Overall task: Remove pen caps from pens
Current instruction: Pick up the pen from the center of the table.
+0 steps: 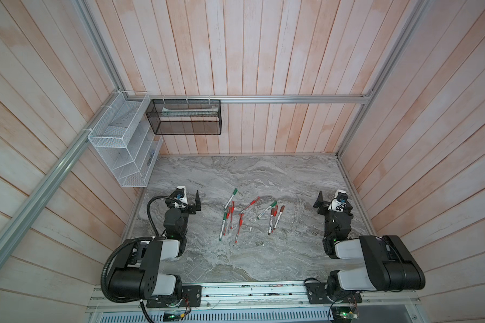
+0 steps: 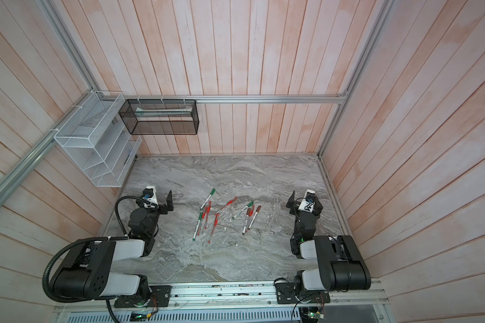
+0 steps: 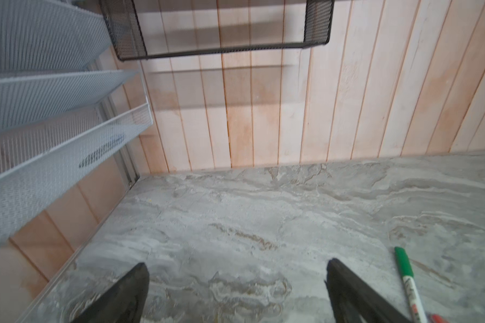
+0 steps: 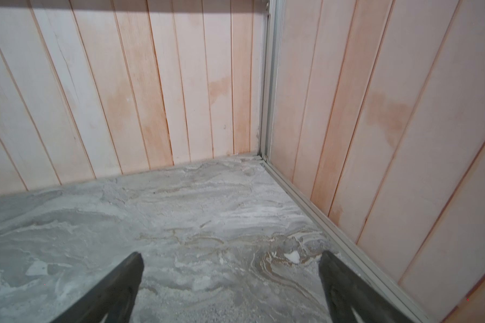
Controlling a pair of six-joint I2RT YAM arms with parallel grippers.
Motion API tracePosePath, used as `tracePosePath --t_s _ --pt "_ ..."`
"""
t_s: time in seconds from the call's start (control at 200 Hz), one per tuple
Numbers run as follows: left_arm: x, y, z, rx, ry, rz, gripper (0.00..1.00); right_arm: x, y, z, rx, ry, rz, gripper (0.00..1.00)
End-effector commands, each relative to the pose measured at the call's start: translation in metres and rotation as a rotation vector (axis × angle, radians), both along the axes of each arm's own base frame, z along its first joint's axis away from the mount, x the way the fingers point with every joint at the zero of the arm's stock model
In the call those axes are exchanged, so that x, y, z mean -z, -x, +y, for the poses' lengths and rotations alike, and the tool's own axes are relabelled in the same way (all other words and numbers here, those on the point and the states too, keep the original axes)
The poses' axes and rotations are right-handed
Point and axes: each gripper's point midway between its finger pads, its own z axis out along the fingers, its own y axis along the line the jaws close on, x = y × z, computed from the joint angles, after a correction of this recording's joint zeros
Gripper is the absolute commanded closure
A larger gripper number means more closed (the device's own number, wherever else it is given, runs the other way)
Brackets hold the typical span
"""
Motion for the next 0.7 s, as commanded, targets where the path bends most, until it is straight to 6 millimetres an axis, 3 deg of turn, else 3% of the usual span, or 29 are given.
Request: tracePosePath --t_s 0.0,0.15,0.285,0.42,0.57,0.695 --pt "0.014 -0.021 -0.02 0.075 -0.087 0.187 0.0 -0.009 0.006 -0.005 0.053 -0.013 0.007 0.02" --pt "-0.009 -0.045 -0.053 0.187 -0.101 0.356 0.0 -0.033 0.018 -0.015 0.09 -0.247 -0.047 0.02" --pt "-0.039 -0.048 -0.096 0.401 -0.052 0.466 0.0 -0.052 0.015 -0.003 0.002 -0.263 0.031 0.02" --pt "-0.053 -0.052 -0.109 0.453 -0.019 0.539 0.0 -0.067 0.018 0.002 -0.021 -0.255 0.1 0.02" --pt "-0.032 -0.061 -0.123 0.476 -0.021 0.627 0.0 -0.066 0.019 0.011 -0.064 -0.263 0.2 0.02" --pt "0.002 -0.064 -0.148 0.52 -0.067 0.727 0.0 -0.07 0.023 0.021 -0.117 -0.245 0.252 0.02"
